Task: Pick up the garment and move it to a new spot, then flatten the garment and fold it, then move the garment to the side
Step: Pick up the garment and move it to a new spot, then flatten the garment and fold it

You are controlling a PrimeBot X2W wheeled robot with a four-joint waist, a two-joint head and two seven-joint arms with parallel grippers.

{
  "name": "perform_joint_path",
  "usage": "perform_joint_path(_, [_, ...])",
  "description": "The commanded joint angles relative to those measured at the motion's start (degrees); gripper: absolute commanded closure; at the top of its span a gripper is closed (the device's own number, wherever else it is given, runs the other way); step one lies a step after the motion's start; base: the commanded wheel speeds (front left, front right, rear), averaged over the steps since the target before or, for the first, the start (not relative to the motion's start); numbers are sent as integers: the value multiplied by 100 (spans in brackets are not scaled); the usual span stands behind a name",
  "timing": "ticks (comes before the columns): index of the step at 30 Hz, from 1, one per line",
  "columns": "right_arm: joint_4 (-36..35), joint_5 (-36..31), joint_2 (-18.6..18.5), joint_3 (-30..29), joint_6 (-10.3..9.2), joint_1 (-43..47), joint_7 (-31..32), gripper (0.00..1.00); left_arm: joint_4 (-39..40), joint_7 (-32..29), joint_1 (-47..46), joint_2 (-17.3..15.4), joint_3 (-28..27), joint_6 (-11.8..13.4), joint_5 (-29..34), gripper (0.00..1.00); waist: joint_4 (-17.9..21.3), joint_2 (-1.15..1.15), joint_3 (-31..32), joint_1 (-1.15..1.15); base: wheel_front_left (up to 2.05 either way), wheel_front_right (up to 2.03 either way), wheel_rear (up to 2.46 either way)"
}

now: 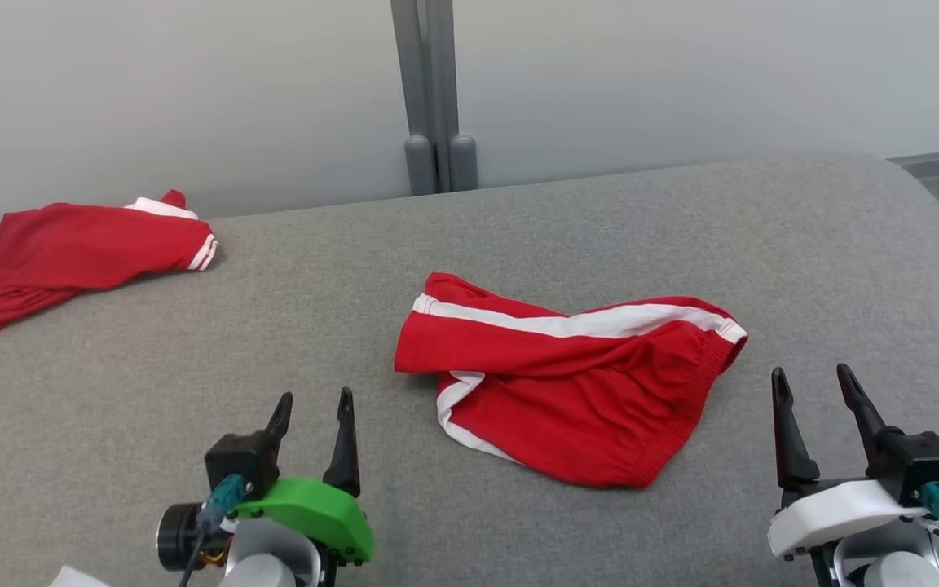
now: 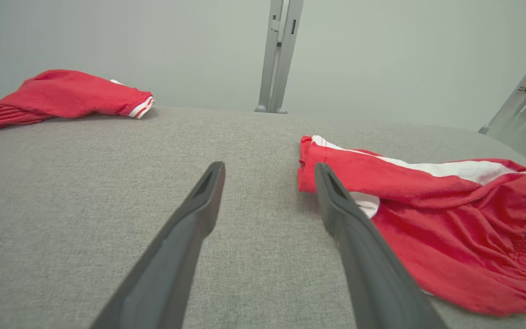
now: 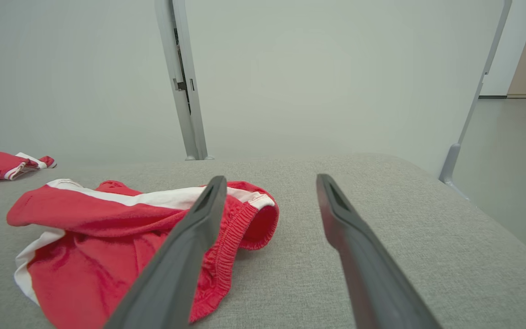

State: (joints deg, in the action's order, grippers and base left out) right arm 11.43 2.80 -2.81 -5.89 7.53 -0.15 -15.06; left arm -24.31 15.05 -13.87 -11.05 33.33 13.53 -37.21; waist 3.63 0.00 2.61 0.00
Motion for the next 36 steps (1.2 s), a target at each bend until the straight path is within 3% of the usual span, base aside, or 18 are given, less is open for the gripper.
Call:
perform_joint_path(1, [18,33,-15,1,-8,106,-18,0,116,18,231,29,-161,-38,147,0,-119,0,104,0,0,0,0])
perform_joint_path(9, [117,232,-15,140,-8,287,-18,0,648,19,1107,263,-1066,-296,720,0,-235,0,167,0,0,0,0])
perform_joint_path(16, [175,279,-13,269,-8,335,-18,0,657,18,1423,436,-1578,-491,1092,0,-226,0,154,0,0,0,0])
perform_joint_path(36, [259,303,-15,468,-8,187,-18,0,369,19,1185,745,-1977,-913,1600,0,-198,0,63,0,0,0,0])
